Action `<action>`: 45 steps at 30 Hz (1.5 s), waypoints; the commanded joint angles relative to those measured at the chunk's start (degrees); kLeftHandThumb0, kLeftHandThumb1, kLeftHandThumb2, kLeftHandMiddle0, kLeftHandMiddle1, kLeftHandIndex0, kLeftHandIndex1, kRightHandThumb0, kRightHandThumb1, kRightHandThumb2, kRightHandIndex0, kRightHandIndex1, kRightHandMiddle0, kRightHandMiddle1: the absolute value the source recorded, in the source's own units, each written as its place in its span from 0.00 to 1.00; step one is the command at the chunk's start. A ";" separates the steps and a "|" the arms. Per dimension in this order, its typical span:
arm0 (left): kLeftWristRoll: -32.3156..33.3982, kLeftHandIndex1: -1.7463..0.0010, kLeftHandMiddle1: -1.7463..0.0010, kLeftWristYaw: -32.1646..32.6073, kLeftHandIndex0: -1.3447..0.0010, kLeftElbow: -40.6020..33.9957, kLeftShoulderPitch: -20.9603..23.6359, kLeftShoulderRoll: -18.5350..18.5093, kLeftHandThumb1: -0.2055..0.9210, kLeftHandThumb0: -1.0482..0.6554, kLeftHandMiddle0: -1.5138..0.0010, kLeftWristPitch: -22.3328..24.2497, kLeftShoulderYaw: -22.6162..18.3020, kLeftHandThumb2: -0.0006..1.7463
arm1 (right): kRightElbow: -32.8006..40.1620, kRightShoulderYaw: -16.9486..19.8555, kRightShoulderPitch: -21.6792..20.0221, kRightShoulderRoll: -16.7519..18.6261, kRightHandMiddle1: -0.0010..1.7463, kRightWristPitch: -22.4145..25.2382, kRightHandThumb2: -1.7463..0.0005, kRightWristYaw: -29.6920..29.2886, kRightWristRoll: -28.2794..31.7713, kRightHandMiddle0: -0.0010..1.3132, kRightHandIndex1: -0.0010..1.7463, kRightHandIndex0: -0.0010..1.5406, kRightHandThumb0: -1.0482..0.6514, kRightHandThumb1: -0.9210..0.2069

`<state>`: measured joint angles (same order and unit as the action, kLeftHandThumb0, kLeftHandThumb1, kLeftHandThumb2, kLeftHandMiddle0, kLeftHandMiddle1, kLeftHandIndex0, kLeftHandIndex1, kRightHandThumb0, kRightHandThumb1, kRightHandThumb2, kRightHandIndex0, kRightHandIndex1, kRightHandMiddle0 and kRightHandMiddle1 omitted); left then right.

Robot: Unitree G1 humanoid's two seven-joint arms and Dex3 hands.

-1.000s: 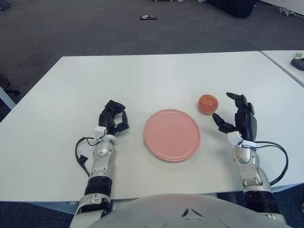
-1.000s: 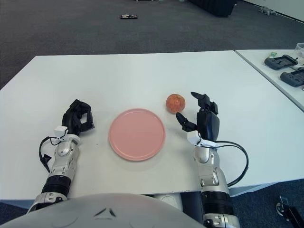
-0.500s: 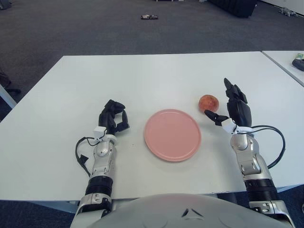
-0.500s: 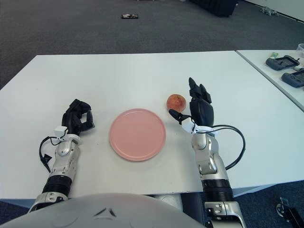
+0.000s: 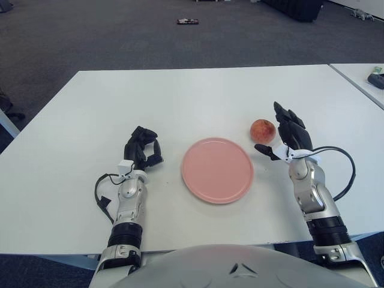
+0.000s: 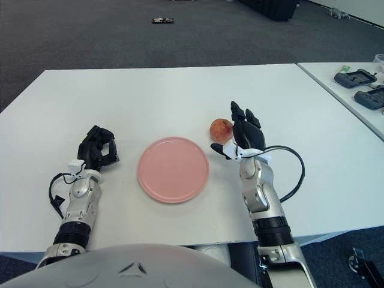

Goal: Put the apple into the plate.

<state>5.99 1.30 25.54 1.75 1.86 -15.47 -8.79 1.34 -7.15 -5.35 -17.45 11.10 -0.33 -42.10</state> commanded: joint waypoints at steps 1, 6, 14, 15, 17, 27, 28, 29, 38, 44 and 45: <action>-0.39 0.00 0.00 0.51 0.50 2.17 -1.86 0.33 0.40 0.32 0.22 2.07 0.18 0.81 | -2.76 -1.47 -2.21 -2.19 0.00 -0.10 0.50 1.05 -0.87 0.00 0.00 0.00 0.07 0.57; 0.25 0.00 0.00 0.23 0.51 2.16 -1.81 0.56 0.41 0.32 0.22 1.99 0.00 0.81 | -6.70 -4.24 -5.00 -3.71 0.00 -0.51 0.52 2.48 -1.26 0.00 0.00 0.00 0.05 0.53; 0.31 0.00 0.00 0.30 0.51 1.82 -1.85 0.67 0.42 0.32 0.23 2.41 -0.01 0.80 | -9.60 -6.96 -7.88 -4.69 0.00 0.17 0.57 5.28 -0.50 0.00 0.00 0.00 0.02 0.44; 0.30 0.00 0.00 0.30 0.52 1.77 -1.86 0.66 0.42 0.32 0.23 2.52 0.00 0.80 | -9.75 -7.16 -8.09 -4.77 0.00 0.28 0.58 5.64 -0.41 0.00 0.00 0.00 0.02 0.43; 0.24 0.00 0.00 0.26 0.52 1.71 -1.91 0.61 0.42 0.32 0.23 2.56 0.02 0.80 | -10.11 -7.60 -8.61 -4.84 0.00 0.59 0.58 6.59 -0.26 0.00 0.00 0.00 0.01 0.43; 0.10 0.00 0.00 0.53 0.51 1.64 -1.96 0.50 0.41 0.32 0.22 2.48 -0.12 0.81 | -15.34 -10.13 -13.06 -4.68 0.00 1.14 0.60 8.88 -0.46 0.00 0.00 0.00 0.01 0.36; 0.07 0.00 0.00 0.50 0.51 1.66 -1.94 0.43 0.41 0.32 0.22 2.61 -0.10 0.81 | -16.91 -10.40 -14.19 -4.61 0.00 0.96 0.60 8.89 -0.40 0.00 0.00 0.00 0.01 0.36; 0.05 0.00 0.00 0.48 0.50 1.66 -1.93 0.37 0.41 0.32 0.22 2.71 -0.09 0.81 | -18.09 -10.63 -15.03 -4.56 0.00 0.81 0.60 8.86 -0.33 0.00 0.00 0.00 0.01 0.35; 0.01 0.00 0.00 0.55 0.51 1.92 -1.81 0.29 0.42 0.32 0.23 2.64 -0.10 0.80 | -36.43 -12.90 -25.06 -4.01 0.00 -4.52 0.62 5.63 0.77 0.00 0.00 0.00 0.00 0.30; 0.00 0.00 0.00 0.59 0.51 1.89 -1.82 0.33 0.42 0.32 0.23 2.32 -0.11 0.80 | -43.07 -13.58 -28.57 -3.78 0.00 -6.30 0.63 5.97 2.23 0.00 0.00 0.00 0.00 0.28; -0.06 0.00 0.00 0.59 0.51 1.84 -1.85 0.29 0.42 0.32 0.23 2.25 -0.08 0.80 | -44.53 -13.63 -29.43 -3.77 0.00 -6.59 0.63 6.32 2.48 0.00 0.00 0.00 0.00 0.27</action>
<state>6.05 1.52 25.21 1.73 1.91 -15.43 -8.87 -39.23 -20.17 -32.85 -21.55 5.28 5.32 -40.86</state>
